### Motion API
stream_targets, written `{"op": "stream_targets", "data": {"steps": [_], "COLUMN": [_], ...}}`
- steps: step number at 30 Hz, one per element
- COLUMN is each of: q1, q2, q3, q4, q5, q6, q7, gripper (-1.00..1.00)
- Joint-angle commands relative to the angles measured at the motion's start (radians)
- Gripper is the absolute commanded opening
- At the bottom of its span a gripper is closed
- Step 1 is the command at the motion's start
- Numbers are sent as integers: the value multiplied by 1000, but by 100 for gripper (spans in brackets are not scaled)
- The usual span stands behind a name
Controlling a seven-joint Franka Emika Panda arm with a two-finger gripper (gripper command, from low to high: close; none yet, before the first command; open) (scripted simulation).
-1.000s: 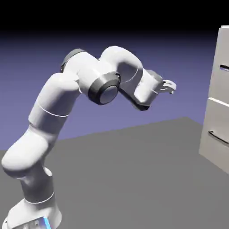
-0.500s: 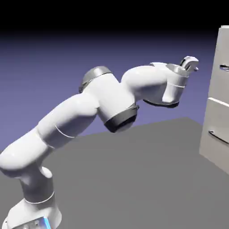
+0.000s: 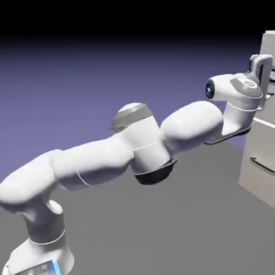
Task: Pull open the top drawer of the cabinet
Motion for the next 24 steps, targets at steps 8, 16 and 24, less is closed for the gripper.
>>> {"op": "stream_targets", "data": {"steps": [8,16,24], "q1": [95,-90,-282], "q2": [92,79,43], "q3": [53,135,188], "q4": [141,-148,-438], "q5": [35,-96,-155], "q6": [15,-92,-187], "q7": [-162,-28,92], "gripper": [-100,-100,-100]}}
